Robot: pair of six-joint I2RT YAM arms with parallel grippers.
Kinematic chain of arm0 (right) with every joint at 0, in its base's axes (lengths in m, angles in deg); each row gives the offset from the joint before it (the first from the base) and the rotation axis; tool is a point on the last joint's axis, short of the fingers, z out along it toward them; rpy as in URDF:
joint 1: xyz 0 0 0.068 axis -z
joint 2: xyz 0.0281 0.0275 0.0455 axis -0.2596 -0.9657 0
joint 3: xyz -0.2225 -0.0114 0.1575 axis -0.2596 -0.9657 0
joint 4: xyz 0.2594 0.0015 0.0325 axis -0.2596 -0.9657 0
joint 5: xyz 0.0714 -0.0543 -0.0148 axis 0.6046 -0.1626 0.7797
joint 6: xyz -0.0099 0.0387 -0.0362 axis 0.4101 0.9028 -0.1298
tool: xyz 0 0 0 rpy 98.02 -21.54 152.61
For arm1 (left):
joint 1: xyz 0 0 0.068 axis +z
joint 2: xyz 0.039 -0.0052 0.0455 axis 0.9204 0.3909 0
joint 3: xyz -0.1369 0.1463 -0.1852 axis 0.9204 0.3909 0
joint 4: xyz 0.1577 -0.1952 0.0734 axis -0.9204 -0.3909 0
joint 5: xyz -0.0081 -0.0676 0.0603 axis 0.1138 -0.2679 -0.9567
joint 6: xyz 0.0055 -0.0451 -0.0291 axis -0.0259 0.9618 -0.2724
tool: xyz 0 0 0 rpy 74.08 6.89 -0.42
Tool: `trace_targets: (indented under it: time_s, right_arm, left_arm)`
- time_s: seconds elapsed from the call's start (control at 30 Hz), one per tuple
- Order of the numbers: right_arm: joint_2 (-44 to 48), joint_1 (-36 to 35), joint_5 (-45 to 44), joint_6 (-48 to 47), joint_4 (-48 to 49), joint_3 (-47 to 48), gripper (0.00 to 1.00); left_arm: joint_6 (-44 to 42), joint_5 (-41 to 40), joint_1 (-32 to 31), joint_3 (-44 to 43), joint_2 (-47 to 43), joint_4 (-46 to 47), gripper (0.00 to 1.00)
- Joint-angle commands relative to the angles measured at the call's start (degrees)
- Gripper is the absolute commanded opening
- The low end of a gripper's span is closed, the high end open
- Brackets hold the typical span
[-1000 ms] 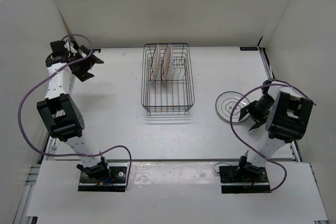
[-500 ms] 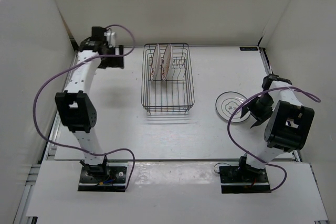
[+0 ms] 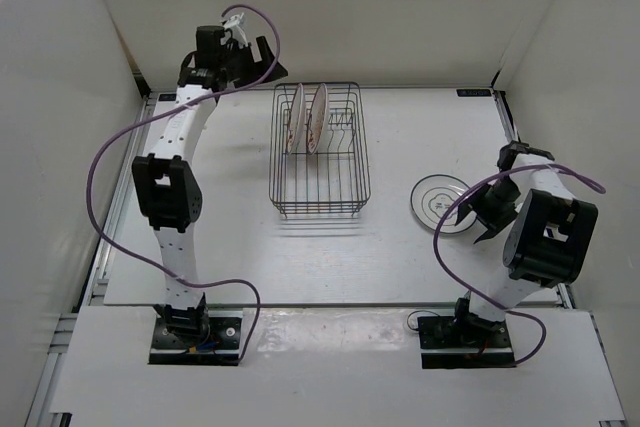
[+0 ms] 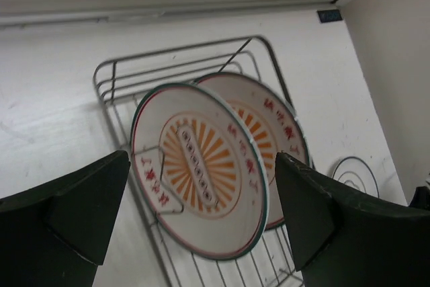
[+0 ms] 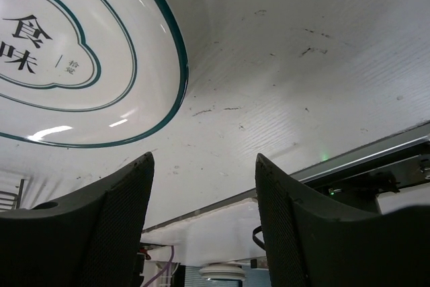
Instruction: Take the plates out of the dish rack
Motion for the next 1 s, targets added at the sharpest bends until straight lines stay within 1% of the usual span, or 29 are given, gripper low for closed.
trace_targets:
  time_s: [0.0, 0.03, 0.07, 0.1, 0.13, 0.2, 0.33, 0.4, 0.5, 0.57, 0.7, 0.87, 0.9, 0.97]
  right_arm:
    - [-1.36, 0.12, 1.79, -1.34, 0.09, 1.46, 0.65]
    - [-2.06, 0.2, 1.88, -1.44, 0.09, 1.82, 0.65]
    - [-2.15, 0.38, 1.97, -1.52, 0.17, 2.08, 0.65]
    - [-2.5, 0.29, 2.32, -1.7, 0.26, 2.34, 0.65]
    - [-2.85, 0.38, 2.75, -1.7, 0.7, 2.26, 0.65]
    - [-3.03, 0.38, 3.81, -1.87, 1.05, 1.3, 0.65]
    - [-3.64, 0.9, 3.81, -2.23, 1.32, 0.68, 0.65]
    - [-3.56, 1.08, 3.9, -2.49, 1.58, 0.76, 0.65]
    - [-4.0, 1.87, 6.35, -2.58, 2.19, 0.24, 0.65]
    - [-4.09, 2.14, 7.15, -2.49, 2.9, -0.29, 0.65]
    - [-4.79, 2.75, 8.2, -2.75, 3.25, -0.99, 0.65]
    - [-5.4, 3.45, 9.17, -2.67, 3.87, -1.26, 0.63]
    - [-5.49, 3.63, 9.26, -2.58, 4.13, -1.43, 0.63]
    - [-5.49, 3.98, 9.7, -2.58, 4.22, -1.69, 0.63]
  left_arm:
    - [1.06, 1.23, -3.39, -3.01, 0.25, 3.9, 1.0]
    - [2.3, 2.98, -3.48, -0.12, -0.09, 5.93, 1.0]
    - [3.96, 3.78, -3.74, 2.43, -0.18, 10.12, 1.0]
    - [3.81, 5.0, -3.92, 3.06, -0.1, 10.34, 1.0]
    - [3.37, 4.49, -5.4, 2.64, 0.95, 9.91, 1.0]
    - [1.18, 4.31, -6.37, 1.4, 1.66, 8.07, 1.0]
    - [-0.67, 2.82, -9.54, 2.01, 2.8, 7.8, 1.0]
    - [-2.08, 1.51, -9.98, 1.76, 3.94, 5.08, 1.0]
    - [-3.66, 0.98, -10.25, 0.0, 5.78, 1.48, 1.0]
    - [-4.45, -0.17, -10.16, 1.3, 5.09, 1.2, 1.0]
    - [-9.01, 1.23, -10.16, 1.84, 5.26, -0.55, 1.0]
    - [-9.12, 1.49, -9.9, 2.72, 5.35, -0.74, 1.0]
    - [-7.9, 2.02, -9.29, 2.81, 5.61, -0.56, 0.94]
    - [-6.83, 3.08, -8.84, 2.72, 5.97, 0.49, 0.85]
